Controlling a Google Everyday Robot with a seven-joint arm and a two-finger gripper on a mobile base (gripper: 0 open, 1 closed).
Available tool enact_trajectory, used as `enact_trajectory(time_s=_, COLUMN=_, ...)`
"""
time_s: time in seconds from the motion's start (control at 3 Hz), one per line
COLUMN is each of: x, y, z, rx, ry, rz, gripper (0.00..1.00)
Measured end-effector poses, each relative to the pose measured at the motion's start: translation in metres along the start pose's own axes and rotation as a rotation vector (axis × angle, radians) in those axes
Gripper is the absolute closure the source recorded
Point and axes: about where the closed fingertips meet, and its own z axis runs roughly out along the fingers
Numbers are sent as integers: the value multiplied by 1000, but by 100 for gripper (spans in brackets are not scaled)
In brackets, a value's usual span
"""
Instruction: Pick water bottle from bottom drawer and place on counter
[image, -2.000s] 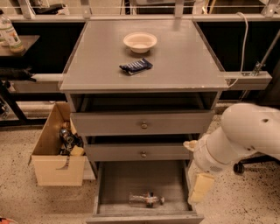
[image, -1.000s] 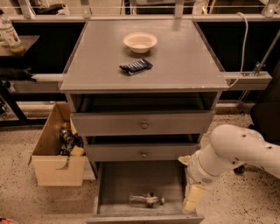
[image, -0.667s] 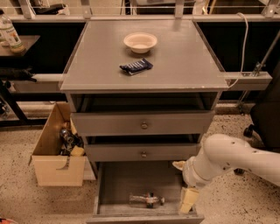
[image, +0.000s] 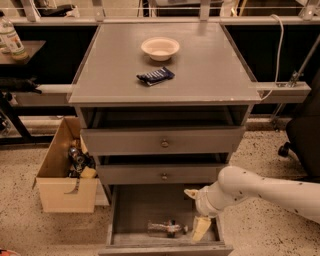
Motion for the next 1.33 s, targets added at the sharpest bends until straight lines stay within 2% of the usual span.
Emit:
enact_trajectory(time_s=0.33, x=3, y=-8, z=38, rx=-24, ry=-60, rz=-16, gripper=0)
enact_trajectory(time_s=1.0, x=13, y=-9, z=54, rx=-21, ry=-67, rz=-5, gripper=0)
enact_trajectory(time_s=1.33, x=32, y=-15, z=85, rx=-28, ry=-76, rz=14, gripper=0)
